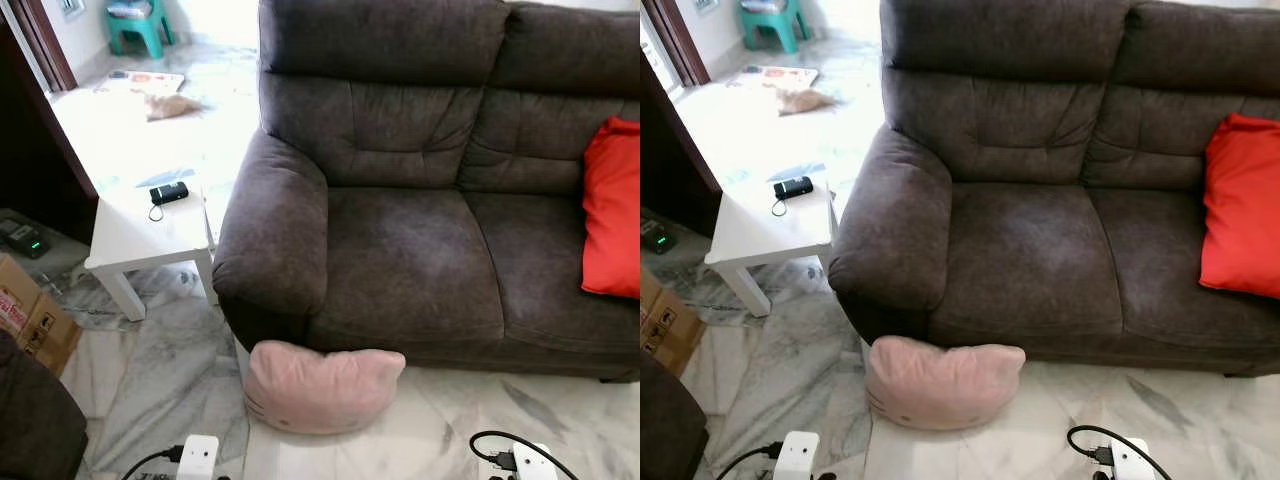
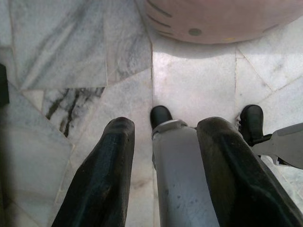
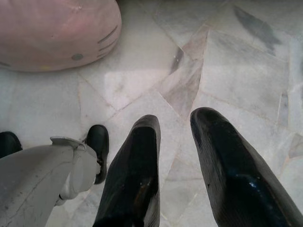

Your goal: Move the pillow to the sofa from floor

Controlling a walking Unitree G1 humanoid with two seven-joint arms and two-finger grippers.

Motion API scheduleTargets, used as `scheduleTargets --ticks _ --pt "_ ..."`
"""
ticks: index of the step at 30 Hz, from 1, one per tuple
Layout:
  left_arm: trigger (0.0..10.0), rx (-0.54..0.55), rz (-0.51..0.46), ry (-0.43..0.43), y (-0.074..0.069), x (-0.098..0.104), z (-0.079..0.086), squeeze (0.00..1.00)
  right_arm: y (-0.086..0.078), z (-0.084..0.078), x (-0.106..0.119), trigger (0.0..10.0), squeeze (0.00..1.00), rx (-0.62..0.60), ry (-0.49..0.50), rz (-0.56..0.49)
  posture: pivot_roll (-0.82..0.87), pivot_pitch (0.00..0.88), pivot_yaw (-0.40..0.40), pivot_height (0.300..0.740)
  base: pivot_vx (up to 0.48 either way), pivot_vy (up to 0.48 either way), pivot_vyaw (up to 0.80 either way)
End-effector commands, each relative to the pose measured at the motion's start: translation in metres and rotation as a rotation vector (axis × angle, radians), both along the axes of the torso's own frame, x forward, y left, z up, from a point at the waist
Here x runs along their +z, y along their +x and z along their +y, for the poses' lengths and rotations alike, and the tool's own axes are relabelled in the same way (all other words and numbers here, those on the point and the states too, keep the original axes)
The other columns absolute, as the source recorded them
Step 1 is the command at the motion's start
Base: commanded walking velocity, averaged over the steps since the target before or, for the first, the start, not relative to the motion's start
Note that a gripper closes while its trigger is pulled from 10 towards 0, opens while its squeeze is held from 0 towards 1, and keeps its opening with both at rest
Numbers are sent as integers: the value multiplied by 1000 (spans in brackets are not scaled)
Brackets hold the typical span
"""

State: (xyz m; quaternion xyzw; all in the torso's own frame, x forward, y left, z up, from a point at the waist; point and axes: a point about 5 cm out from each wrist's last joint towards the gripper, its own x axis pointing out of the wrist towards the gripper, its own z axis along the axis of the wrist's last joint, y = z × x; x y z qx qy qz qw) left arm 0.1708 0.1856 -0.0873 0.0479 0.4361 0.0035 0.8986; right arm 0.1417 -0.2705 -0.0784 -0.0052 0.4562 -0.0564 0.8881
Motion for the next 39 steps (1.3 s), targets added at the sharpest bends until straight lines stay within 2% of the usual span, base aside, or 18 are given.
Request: scheduleTargets --ticks 1,2,5,8,11,14,19,21,24,26,39 --pt "10000 -3 -16 10 3 2 4 0 -5 -2 -1 10000 0 -8 0 5 4 96 -64 740 0 0 0" --pt "10000 -3 -16 10 3 2 4 0 -5 -2 -1 10000 0 -8 0 5 4 96 -64 740 0 0 0" --pt "10000 5 -48 48 13 9 17 0 0 9 -3 10000 0 18 38 -5 17 95 -72 740 0 0 0" --pt "10000 18 -57 66 15 11 25 0 2 15 -3 10000 0 35 58 -13 32 82 -69 740 0 0 0" --pt "10000 33 -79 86 20 17 36 0 5 23 -5 10000 0 47 74 -20 41 66 -42 740 0 0 0" --pt "10000 28 -78 94 22 18 39 0 3 26 -6 10000 0 32 87 -25 40 59 -14 740 0 0 0" --pt "10000 14 -75 97 23 18 38 0 -5 26 -8 10000 0 8 102 -30 27 46 1 740 0 0 0" --pt "10000 10 -78 95 24 18 36 0 -1 27 -7 10000 0 5 105 -34 31 43 -5 740 0 0 0" --pt "10000 16 -89 90 28 19 33 0 16 32 -4 10000 0 19 104 -39 30 36 -16 740 0 0 0" --pt "10000 24 -89 84 27 19 31 0 21 33 -2 10000 0 24 104 -43 24 33 -25 740 0 0 0" --pt "10000 29 -47 70 15 11 27 0 23 31 0 10000 0 21 98 -48 13 14 -33 740 0 0 -110"
